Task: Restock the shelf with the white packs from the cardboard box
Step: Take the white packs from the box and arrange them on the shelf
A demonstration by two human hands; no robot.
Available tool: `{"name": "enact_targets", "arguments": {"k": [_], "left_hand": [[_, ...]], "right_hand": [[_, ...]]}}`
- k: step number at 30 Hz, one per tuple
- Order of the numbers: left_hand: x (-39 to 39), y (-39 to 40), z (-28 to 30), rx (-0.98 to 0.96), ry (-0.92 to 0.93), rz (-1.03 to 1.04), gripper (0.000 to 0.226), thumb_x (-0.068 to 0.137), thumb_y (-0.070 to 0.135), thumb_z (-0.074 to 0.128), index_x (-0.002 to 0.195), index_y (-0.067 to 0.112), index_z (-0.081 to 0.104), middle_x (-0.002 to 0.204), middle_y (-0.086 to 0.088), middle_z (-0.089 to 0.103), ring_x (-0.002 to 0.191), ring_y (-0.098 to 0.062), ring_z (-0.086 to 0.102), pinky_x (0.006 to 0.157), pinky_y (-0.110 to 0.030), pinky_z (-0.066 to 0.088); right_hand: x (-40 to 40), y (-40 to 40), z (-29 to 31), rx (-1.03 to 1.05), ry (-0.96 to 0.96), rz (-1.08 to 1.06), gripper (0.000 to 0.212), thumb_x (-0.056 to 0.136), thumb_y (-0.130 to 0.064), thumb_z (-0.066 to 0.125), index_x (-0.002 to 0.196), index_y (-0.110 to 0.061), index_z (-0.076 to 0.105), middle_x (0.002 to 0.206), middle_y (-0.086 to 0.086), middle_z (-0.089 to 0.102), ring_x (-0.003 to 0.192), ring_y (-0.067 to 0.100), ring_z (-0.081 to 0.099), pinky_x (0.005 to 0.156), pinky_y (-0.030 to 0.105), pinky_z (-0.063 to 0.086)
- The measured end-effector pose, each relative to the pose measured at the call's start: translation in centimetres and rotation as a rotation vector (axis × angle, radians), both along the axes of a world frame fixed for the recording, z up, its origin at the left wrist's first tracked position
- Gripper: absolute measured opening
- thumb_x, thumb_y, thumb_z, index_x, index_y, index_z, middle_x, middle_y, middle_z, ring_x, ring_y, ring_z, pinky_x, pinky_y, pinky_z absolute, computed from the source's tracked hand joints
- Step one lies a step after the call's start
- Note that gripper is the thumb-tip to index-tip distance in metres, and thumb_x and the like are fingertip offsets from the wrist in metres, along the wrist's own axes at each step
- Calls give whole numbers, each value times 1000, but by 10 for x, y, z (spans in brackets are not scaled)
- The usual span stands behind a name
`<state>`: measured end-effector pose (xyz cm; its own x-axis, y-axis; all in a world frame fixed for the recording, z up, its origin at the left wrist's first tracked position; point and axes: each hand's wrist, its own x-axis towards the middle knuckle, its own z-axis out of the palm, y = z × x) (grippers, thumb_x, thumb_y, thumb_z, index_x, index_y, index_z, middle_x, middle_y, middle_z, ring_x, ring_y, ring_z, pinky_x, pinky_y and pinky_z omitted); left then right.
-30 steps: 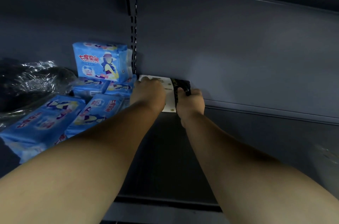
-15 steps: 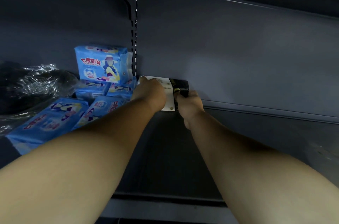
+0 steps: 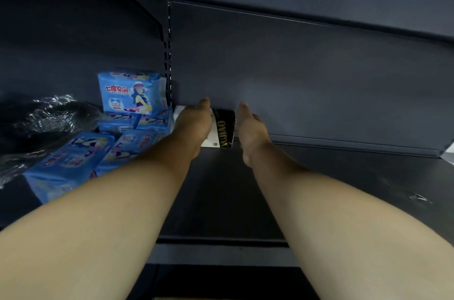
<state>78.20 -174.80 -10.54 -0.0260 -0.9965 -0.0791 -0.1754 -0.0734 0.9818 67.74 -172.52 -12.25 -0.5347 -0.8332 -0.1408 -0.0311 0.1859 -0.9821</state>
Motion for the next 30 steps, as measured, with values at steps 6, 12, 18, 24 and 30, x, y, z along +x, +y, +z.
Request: {"name": "enact_targets", "arguments": {"k": [6, 12, 18, 24, 30], "left_hand": [[-2, 28, 0, 164, 316, -11, 40, 100, 54, 37, 84, 20, 51, 84, -3, 60, 71, -14, 57, 58, -28, 41], [-19, 70, 7, 89, 308, -55, 50, 99, 58, 31, 116, 15, 52, 102, 1, 59, 87, -11, 53, 84, -29, 39], [-45, 138, 13, 129, 294, -43, 72, 95, 67, 32, 151, 22, 33, 153, -1, 38, 138, -23, 36, 116, -45, 25], [-79, 217, 10, 101, 317, -112, 73, 92, 70, 32, 151, 26, 32, 156, 0, 34, 140, -23, 33, 115, -47, 22], [-99, 270, 6, 98, 283, -154, 78, 93, 71, 29, 154, 24, 23, 158, 2, 29, 144, -23, 28, 116, -49, 21]], "right_hand": [[-3, 31, 7, -66, -213, 82, 67, 97, -65, 33, 152, -26, 31, 135, 3, 51, 98, 12, 46, 103, 36, 34], [-15, 66, 9, -63, -232, 123, 77, 90, -76, 32, 155, -35, 23, 160, -1, 29, 147, 25, 26, 119, 53, 20], [-44, 121, 12, -90, -285, 140, 81, 88, -78, 36, 155, -32, 26, 161, 1, 27, 147, 26, 27, 119, 52, 21], [-82, 202, 10, -84, -270, 141, 83, 88, -76, 40, 156, -33, 20, 161, 2, 27, 144, 26, 31, 117, 52, 27], [-107, 263, 18, -101, -198, 105, 78, 88, -77, 36, 153, -36, 27, 159, -2, 30, 142, 26, 34, 111, 51, 36]]}}
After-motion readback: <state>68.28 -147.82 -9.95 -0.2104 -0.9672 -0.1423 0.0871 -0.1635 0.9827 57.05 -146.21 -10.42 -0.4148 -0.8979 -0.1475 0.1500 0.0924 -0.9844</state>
